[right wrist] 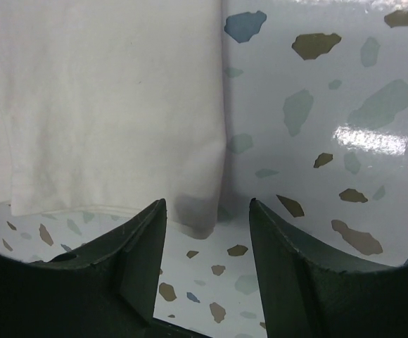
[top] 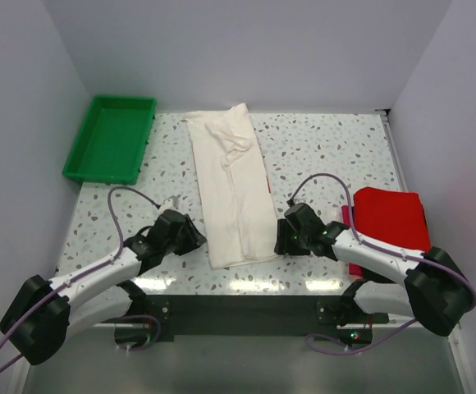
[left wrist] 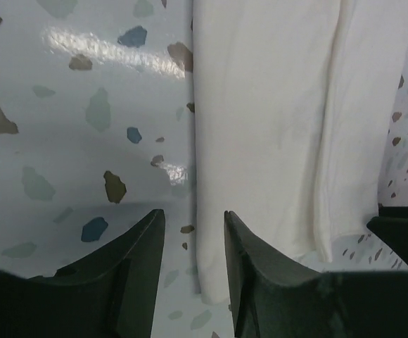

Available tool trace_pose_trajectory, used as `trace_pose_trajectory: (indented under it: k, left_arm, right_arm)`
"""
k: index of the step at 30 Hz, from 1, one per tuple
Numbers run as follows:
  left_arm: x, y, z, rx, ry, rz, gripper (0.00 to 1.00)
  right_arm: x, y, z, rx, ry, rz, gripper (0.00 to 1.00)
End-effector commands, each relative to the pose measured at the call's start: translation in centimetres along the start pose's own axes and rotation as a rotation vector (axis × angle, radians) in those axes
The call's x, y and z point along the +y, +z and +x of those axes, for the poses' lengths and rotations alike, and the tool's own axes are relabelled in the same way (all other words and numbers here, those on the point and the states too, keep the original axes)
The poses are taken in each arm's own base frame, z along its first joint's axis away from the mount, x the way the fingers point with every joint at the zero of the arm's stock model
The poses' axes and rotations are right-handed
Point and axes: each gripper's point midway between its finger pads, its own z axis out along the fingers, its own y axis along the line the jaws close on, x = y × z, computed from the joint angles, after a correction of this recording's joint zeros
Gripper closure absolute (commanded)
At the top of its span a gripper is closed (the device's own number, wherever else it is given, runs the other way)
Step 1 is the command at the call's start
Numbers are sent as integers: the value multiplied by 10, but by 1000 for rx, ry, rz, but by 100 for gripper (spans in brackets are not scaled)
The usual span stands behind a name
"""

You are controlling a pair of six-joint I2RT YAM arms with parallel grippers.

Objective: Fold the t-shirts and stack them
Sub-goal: Fold the tshirt

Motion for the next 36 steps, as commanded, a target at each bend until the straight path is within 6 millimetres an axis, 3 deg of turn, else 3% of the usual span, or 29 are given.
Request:
trace_pose_trajectory:
  k: [1, 7, 17, 22, 25, 26, 29, 36]
  left_arm:
    - [-12, -4, 17, -4, -40, 71, 55]
    - [-6, -1, 50, 64, -13, 38, 53]
    - [3, -2, 79, 122, 22, -35, 59]
    - [10, -7, 86, 139, 33, -72, 67]
    - [10, -7, 88, 148, 36, -66, 80]
    - [7, -7, 89, 149, 37, -58, 89]
    - [4, -9, 90, 160, 37, -44, 100]
    - [3, -21, 91, 176, 25, -20, 100]
  right_arm:
    - [8, 0, 0, -19, 45, -52, 46]
    - [9, 3, 0, -27, 71, -58, 48]
    - [7, 5, 9, -10, 89, -75, 51]
    - [5, 4, 17, 4, 95, -81, 68]
    - [2, 2, 19, 8, 98, -77, 82]
    - [1, 2, 20, 10, 102, -75, 87]
    - [-1, -2, 20, 5, 112, -81, 96]
    - [-3, -19, 17, -28, 125, -104, 100]
